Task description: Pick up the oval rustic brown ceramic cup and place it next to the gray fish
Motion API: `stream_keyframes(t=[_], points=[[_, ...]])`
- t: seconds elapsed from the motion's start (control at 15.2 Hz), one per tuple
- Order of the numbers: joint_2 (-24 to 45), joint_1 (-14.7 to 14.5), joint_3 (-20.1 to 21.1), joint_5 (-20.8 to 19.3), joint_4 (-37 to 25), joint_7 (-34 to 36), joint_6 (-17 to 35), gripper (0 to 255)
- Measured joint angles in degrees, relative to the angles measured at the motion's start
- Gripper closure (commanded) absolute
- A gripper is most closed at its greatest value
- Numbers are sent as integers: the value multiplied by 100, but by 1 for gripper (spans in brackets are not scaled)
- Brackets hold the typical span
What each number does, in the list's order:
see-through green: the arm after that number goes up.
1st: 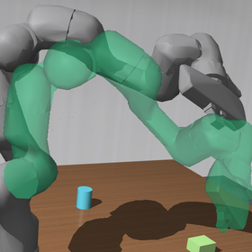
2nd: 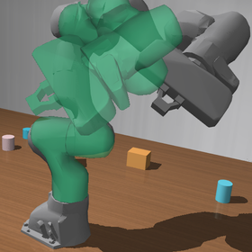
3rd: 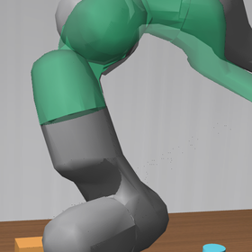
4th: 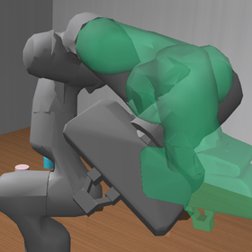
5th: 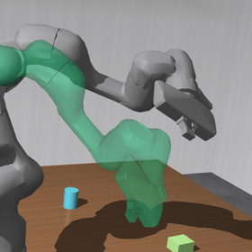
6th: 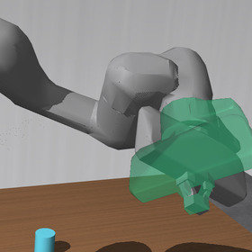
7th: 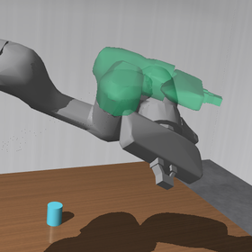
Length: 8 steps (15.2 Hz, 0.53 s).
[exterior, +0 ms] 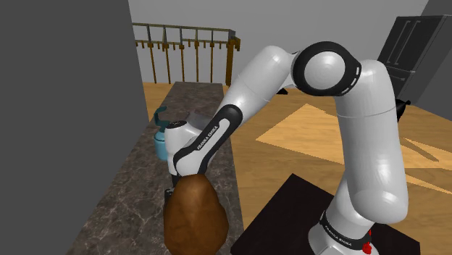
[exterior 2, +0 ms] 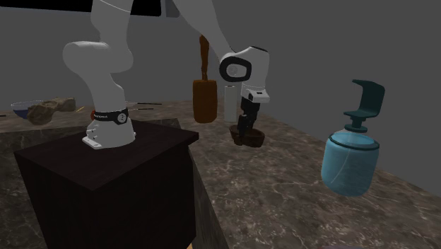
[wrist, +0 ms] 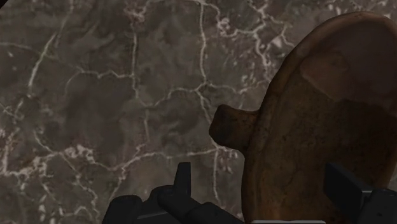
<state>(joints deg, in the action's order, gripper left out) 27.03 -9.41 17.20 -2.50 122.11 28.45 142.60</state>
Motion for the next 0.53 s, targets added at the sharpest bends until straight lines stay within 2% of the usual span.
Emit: stream_keyframes(t=[0.07,0.53], points=[[0,0,0,0,0,0,0,255],[-3,0,-1,-1,-3,1,-1,255]])
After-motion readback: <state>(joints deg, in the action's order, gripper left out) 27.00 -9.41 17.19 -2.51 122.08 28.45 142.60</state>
